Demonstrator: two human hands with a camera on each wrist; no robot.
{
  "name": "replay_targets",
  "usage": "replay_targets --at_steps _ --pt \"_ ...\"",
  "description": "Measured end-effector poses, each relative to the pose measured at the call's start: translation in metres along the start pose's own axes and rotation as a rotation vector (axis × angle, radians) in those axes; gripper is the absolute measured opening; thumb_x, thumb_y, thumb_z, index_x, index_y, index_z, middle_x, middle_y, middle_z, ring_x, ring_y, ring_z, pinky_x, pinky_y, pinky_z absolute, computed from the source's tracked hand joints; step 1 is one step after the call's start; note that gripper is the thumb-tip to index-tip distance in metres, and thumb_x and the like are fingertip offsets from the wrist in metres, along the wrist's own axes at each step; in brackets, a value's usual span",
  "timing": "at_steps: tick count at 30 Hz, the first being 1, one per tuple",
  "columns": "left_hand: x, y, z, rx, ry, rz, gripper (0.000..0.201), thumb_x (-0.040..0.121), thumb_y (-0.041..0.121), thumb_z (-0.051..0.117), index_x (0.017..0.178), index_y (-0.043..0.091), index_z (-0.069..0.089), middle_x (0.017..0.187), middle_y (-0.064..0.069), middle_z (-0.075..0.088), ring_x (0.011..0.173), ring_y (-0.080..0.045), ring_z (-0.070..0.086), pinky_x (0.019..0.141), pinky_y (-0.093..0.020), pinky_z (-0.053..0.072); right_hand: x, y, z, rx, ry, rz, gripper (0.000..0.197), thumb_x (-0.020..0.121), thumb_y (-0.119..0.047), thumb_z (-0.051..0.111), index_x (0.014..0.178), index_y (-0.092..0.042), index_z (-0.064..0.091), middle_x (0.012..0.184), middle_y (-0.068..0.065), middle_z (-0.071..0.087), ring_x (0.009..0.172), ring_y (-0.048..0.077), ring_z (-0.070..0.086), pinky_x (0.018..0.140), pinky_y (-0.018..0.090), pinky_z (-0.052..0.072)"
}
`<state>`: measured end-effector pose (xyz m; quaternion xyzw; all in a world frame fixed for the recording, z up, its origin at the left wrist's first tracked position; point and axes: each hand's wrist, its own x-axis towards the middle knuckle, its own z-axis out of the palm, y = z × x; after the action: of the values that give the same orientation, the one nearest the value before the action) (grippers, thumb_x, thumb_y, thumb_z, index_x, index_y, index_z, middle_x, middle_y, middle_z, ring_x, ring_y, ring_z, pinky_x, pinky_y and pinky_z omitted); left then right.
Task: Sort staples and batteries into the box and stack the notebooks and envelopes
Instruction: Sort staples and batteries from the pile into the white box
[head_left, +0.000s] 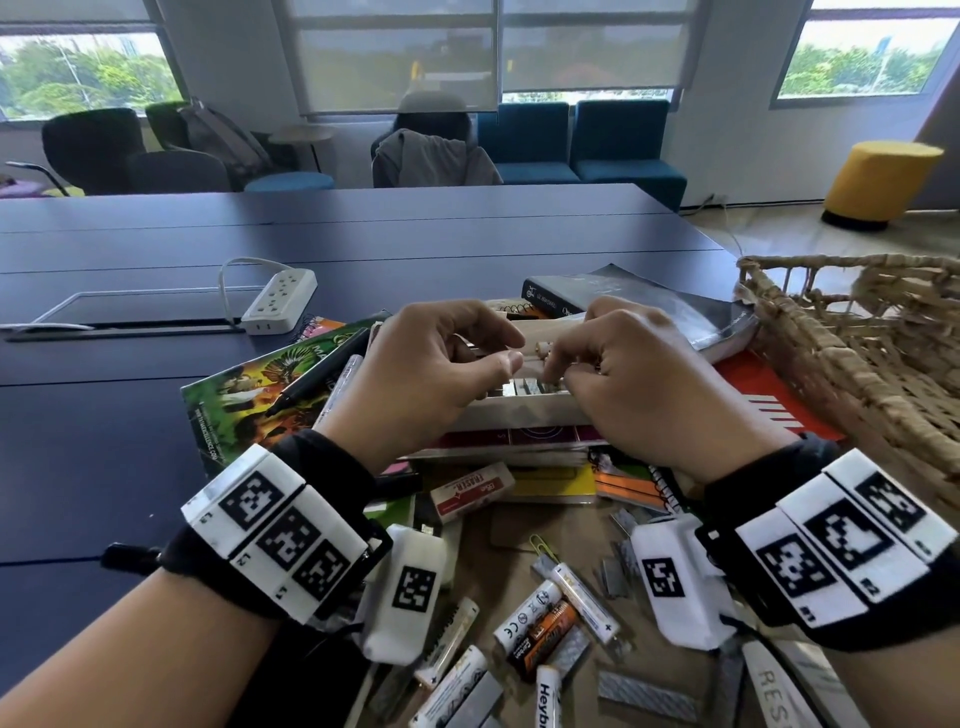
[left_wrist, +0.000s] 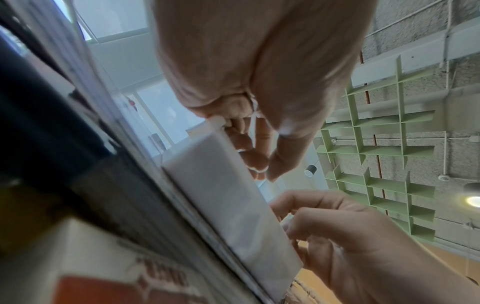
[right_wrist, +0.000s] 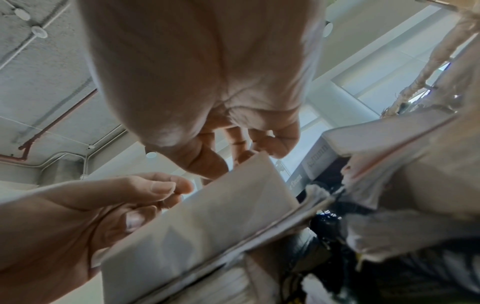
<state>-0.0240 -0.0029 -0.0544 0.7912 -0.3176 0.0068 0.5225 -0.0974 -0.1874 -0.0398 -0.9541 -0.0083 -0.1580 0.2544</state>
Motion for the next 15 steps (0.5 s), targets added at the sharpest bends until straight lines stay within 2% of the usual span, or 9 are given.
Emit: replay_targets --at_steps 4,9,12,13,15 --pt "0.0 0.0 0.0 0.009 0.0 0.008 0.004 0.091 0.019 0.076 0.093 0.022 0.077 0.053 0.014 0.055 0.049 -0.002 0.042 0.056 -0.017 0.036 0.001 0.003 -0.003 0.03 -0.016 0.009 0.036 0.089 -0.006 0.055 0.079 -0.031 0.078 0.089 -0.012 0.055 0.083 0.002 0.051 0.064 0.011 0.03" --pt "-0.002 0.001 -0.001 0.015 -0.01 0.012 0.005 0.09 0.02 0.076 0.094 0.023 0.077 0.06 0.012 0.061 0.054 -0.003 0.048 0.061 -0.019 0.042 -0.001 0.011 -0.01 0.119 0.111 -0.002 0.036 0.088 -0.001 0.057 0.08 -0.03 0.076 0.084 -0.009 0.059 0.077 0.009 0.05 0.069 0.025 0.036" --pt "-0.001 0.0 -0.001 0.012 -0.009 0.009 0.004 0.09 0.022 0.077 0.093 0.024 0.077 0.067 0.007 0.066 0.056 -0.005 0.051 0.062 -0.021 0.043 -0.001 0.009 -0.012 0.117 0.103 -0.037 0.032 0.082 0.0 0.059 0.074 -0.027 0.075 0.082 -0.007 0.062 0.078 0.012 0.054 0.07 0.031 0.041" --pt "-0.002 0.0 -0.001 0.009 -0.009 0.009 0.004 0.09 0.022 0.077 0.093 0.024 0.077 0.068 0.006 0.067 0.057 -0.006 0.052 0.063 -0.022 0.044 -0.002 0.007 -0.012 0.11 0.087 -0.049 0.031 0.081 0.0 0.06 0.073 -0.026 0.074 0.081 -0.007 0.063 0.077 0.011 0.055 0.07 0.03 0.043" --pt "-0.001 0.0 -0.001 0.013 -0.009 0.009 0.004 0.09 0.023 0.077 0.093 0.025 0.077 0.07 0.002 0.069 0.059 -0.007 0.053 0.064 -0.027 0.046 -0.004 0.003 -0.014 0.109 0.05 -0.079 0.028 0.08 -0.002 0.061 0.071 -0.026 0.073 0.073 -0.007 0.062 0.068 0.004 0.053 0.064 0.021 0.04"
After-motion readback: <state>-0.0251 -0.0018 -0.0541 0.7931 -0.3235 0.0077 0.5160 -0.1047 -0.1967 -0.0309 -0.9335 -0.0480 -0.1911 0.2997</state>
